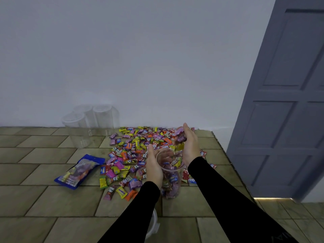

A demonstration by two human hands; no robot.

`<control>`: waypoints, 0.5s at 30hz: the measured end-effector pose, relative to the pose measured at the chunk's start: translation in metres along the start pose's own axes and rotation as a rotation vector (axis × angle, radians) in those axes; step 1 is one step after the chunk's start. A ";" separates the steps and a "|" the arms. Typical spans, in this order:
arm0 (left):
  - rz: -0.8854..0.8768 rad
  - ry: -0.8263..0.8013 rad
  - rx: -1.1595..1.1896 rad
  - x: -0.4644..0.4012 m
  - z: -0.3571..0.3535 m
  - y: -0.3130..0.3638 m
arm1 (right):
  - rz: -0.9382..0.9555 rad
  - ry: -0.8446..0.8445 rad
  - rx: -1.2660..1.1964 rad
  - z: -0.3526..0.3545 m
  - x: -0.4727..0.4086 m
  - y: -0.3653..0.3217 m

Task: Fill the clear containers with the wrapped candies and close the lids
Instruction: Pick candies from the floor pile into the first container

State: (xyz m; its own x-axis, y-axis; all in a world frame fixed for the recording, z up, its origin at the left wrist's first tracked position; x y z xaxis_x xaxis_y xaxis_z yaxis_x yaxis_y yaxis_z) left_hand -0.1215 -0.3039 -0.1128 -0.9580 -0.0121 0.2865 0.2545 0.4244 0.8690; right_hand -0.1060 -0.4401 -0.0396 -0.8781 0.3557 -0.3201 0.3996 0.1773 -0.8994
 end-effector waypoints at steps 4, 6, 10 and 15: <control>0.012 0.009 0.016 0.001 0.000 0.001 | 0.004 -0.012 -0.021 0.000 -0.002 0.000; 0.014 0.019 0.029 0.000 0.002 0.000 | 0.008 -0.054 0.034 0.000 0.000 -0.003; 0.007 0.025 0.020 0.001 0.002 0.002 | 0.042 -0.116 0.059 -0.003 -0.001 -0.002; -0.003 0.010 0.027 0.003 -0.001 0.004 | 0.124 -0.215 0.200 -0.009 0.006 -0.009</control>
State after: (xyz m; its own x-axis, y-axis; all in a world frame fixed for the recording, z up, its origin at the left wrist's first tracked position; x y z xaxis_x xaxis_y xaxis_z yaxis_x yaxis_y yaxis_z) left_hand -0.1232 -0.3028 -0.1081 -0.9573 -0.0222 0.2883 0.2481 0.4489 0.8584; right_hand -0.1121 -0.4316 -0.0308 -0.8698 0.1572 -0.4676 0.4664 -0.0467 -0.8833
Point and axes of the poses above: each hand's wrist, its own x-axis away from the middle knuckle, its own z-axis out of the back of the hand, y = z × x, the point moved 9 cm from there along -x, towards the middle knuckle, and after that the axes turned 13 degrees about z, right-handed, at the moved point
